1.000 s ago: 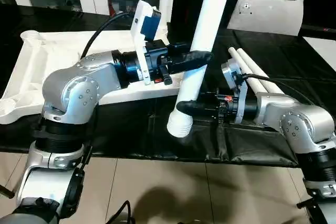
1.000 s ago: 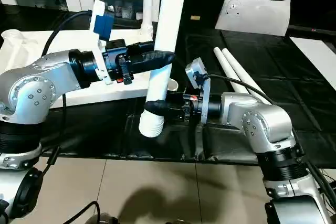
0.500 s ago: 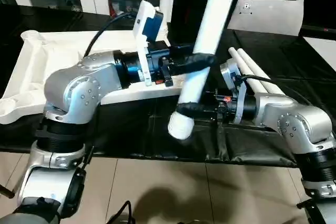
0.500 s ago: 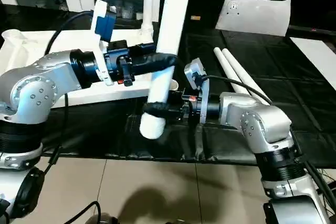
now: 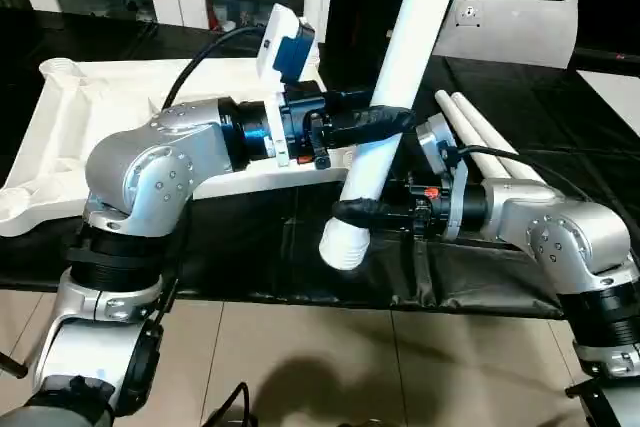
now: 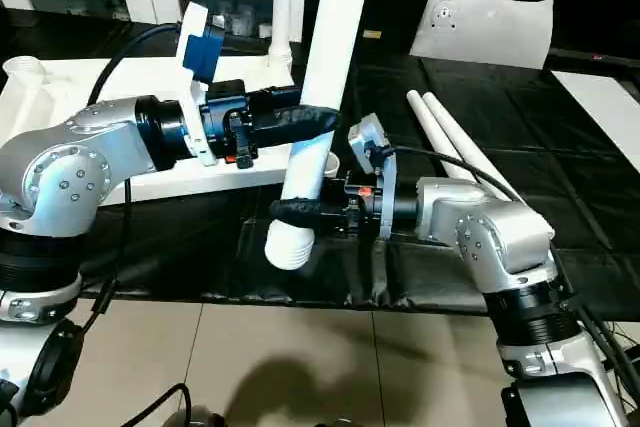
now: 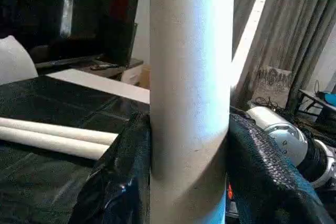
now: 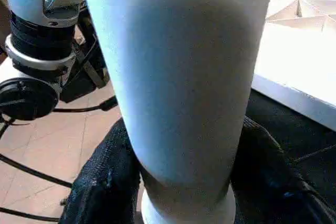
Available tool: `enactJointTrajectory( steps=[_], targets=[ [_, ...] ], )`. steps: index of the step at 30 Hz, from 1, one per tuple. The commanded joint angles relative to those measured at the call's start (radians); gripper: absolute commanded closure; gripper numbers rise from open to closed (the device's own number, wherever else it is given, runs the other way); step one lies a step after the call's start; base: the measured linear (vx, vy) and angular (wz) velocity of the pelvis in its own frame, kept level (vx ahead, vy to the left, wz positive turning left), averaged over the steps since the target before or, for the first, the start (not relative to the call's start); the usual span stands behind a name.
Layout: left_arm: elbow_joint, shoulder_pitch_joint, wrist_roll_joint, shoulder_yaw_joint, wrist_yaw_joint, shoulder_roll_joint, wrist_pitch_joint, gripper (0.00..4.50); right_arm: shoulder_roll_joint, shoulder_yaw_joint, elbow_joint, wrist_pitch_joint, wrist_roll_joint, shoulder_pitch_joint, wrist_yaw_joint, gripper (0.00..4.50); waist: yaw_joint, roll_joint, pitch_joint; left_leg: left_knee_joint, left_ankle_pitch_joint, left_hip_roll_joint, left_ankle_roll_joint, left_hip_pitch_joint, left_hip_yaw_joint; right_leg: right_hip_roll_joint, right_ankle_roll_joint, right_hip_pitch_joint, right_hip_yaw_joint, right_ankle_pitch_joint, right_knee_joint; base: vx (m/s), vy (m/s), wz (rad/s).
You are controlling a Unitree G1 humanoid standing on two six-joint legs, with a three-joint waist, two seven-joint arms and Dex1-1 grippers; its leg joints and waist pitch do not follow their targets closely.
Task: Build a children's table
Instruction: Insert table leg to table base
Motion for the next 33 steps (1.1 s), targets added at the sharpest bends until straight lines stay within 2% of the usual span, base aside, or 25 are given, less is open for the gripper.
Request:
enactJointTrajectory(
  steps=[1,8,9,11,13,15,17,19,21,24,25,26,27,28,29,31,32,33],
  targets=[
    [-0.008,-0.031,-0.001,0.000,-0.016,-0.004,-0.016,2.69,-0.009,0.001,0.012,0.008,-0.010,0.007,0.009,2.54,0.000,0.003,-0.070,-0.063,-0.069,0.072,0.025,0.010,-0.016,-0.103,-0.172,0.056,0.068,-0.185,-0.068,0.000,0.000,0.00],
    [-0.009,-0.037,-0.008,0.011,0.000,-0.013,-0.009,2.69,-0.006,-0.002,0.016,0.001,-0.013,0.008,0.009,2.55,0.001,0.001,-0.074,-0.061,-0.059,0.071,0.026,0.009,-0.016,-0.104,-0.173,0.058,0.069,-0.172,-0.066,0.000,0.000,0.00],
    [-0.010,-0.044,-0.033,0.037,0.031,-0.034,0.008,2.34,-0.003,-0.004,0.016,-0.005,-0.014,0.010,0.006,2.55,0.002,0.002,-0.077,-0.059,-0.058,0.073,0.023,0.008,-0.016,-0.105,-0.178,0.060,0.068,-0.166,-0.064,0.000,0.000,0.00],
    [-0.014,-0.048,-0.056,0.055,0.041,-0.046,0.018,1.99,0.001,-0.006,0.016,-0.013,-0.017,0.013,0.001,2.55,0.003,0.001,-0.077,-0.058,-0.057,0.072,0.022,0.007,-0.015,-0.105,-0.182,0.060,0.068,-0.160,-0.063,0.000,0.000,0.00],
    [-0.019,-0.052,-0.087,0.075,0.049,-0.062,0.029,1.97,0.007,-0.010,0.017,-0.020,-0.019,0.014,-0.006,2.57,0.005,0.001,-0.078,-0.057,-0.056,0.070,0.022,0.006,-0.014,-0.106,-0.187,0.060,0.067,-0.160,-0.063,0.000,0.000,0.00],
    [-0.025,-0.056,-0.182,0.139,0.108,-0.112,0.072,1.72,0.031,-0.028,0.025,-0.043,-0.022,0.016,-0.034,2.58,0.005,0.005,-0.078,-0.056,-0.062,0.071,0.020,0.005,-0.016,-0.106,-0.195,0.061,0.066,-0.156,-0.062,0.000,0.000,0.00],
    [-0.024,-0.055,-0.217,0.169,0.144,-0.138,0.082,1.56,0.047,-0.039,0.030,-0.057,-0.024,0.017,-0.051,2.58,0.005,0.003,-0.078,-0.055,-0.073,0.071,0.017,0.006,-0.016,-0.107,-0.204,0.060,0.065,-0.161,-0.065,0.000,0.000,0.00],
    [-0.035,-0.041,-0.220,0.184,0.171,-0.162,0.066,1.52,0.073,-0.055,0.040,-0.075,-0.025,0.015,-0.083,2.58,0.005,0.003,-0.077,-0.056,-0.073,0.070,0.018,0.006,-0.016,-0.104,-0.193,0.059,0.066,-0.172,-0.066,0.000,0.000,0.00],
    [-0.045,-0.029,-0.237,0.204,0.199,-0.191,0.056,1.24,0.099,-0.070,0.047,-0.099,-0.027,0.015,-0.112,2.58,0.005,0.003,-0.078,-0.056,-0.078,0.069,0.017,0.005,-0.015,-0.105,-0.182,0.060,0.067,-0.188,-0.068,0.000,0.000,0.00],
    [-0.074,-0.008,-0.211,0.207,0.216,-0.210,0.001,1.06,0.147,-0.100,0.060,-0.139,-0.034,0.014,-0.173,2.58,0.005,0.007,-0.077,-0.059,-0.085,0.071,0.012,0.007,-0.017,-0.104,-0.166,0.058,0.066,-0.205,-0.072,0.000,0.000,0.00],
    [-0.085,0.001,-0.206,0.217,0.239,-0.222,-0.013,0.93,0.164,-0.112,0.064,-0.152,-0.037,0.013,-0.198,2.58,0.006,0.014,-0.078,-0.060,-0.085,0.073,0.007,0.008,-0.019,-0.105,-0.166,0.057,0.066,-0.200,-0.070,0.000,0.000,0.00],
    [-0.087,0.002,-0.205,0.219,0.242,-0.224,-0.015,0.79,0.166,-0.113,0.064,-0.153,-0.037,0.013,-0.201,2.58,0.003,0.012,-0.077,-0.062,-0.088,0.076,0.003,0.008,-0.020,-0.106,-0.170,0.057,0.067,-0.194,-0.070,0.000,0.000,0.00],
    [-0.097,0.008,-0.230,0.273,0.308,-0.263,-0.052,0.72,0.195,-0.135,0.072,-0.181,-0.044,0.013,-0.251,2.58,0.002,0.015,-0.078,-0.061,-0.085,0.075,-0.004,0.008,-0.019,-0.104,-0.181,0.057,0.067,-0.160,-0.067,0.000,0.000,0.00],
    [-0.092,0.005,-0.246,0.296,0.327,-0.273,-0.061,0.69,0.200,-0.140,0.074,-0.185,-0.044,0.014,-0.262,2.58,0.002,0.014,-0.078,-0.061,-0.094,0.075,-0.005,0.008,-0.019,-0.104,-0.185,0.057,0.067,-0.158,-0.068,0.000,0.000,0.00],
    [-0.087,-0.002,-0.275,0.334,0.358,-0.286,-0.073,0.62,0.209,-0.147,0.075,-0.189,-0.044,0.015,-0.274,2.58,0.003,0.014,-0.079,-0.059,-0.098,0.072,-0.007,0.006,-0.019,-0.105,-0.192,0.061,0.066,-0.151,-0.066,0.000,0.000,0.00],
    [-0.072,-0.015,-0.294,0.385,0.404,-0.291,-0.093,0.35,0.218,-0.154,0.071,-0.194,-0.045,0.019,-0.288,2.58,0.003,0.012,-0.079,-0.060,-0.102,0.070,0.000,0.007,-0.019,-0.102,-0.182,0.062,0.066,-0.157,-0.069,0.000,0.000,0.00],
    [-0.066,-0.018,-0.295,0.395,0.418,-0.289,-0.094,0.28,0.220,-0.154,0.069,-0.195,-0.045,0.021,-0.291,2.58,0.003,0.014,-0.078,-0.060,-0.105,0.069,0.000,0.007,-0.019,-0.100,-0.178,0.061,0.066,-0.162,-0.068,0.000,0.000,0.00],
    [-0.052,-0.016,-0.263,0.394,0.435,-0.273,-0.091,0.28,0.222,-0.152,0.063,-0.199,-0.049,0.026,-0.297,2.58,0.002,0.015,-0.078,-0.061,-0.109,0.069,0.002,0.008,-0.020,-0.099,-0.158,0.060,0.065,-0.179,-0.070,0.000,0.000,0.00]
  ],
)
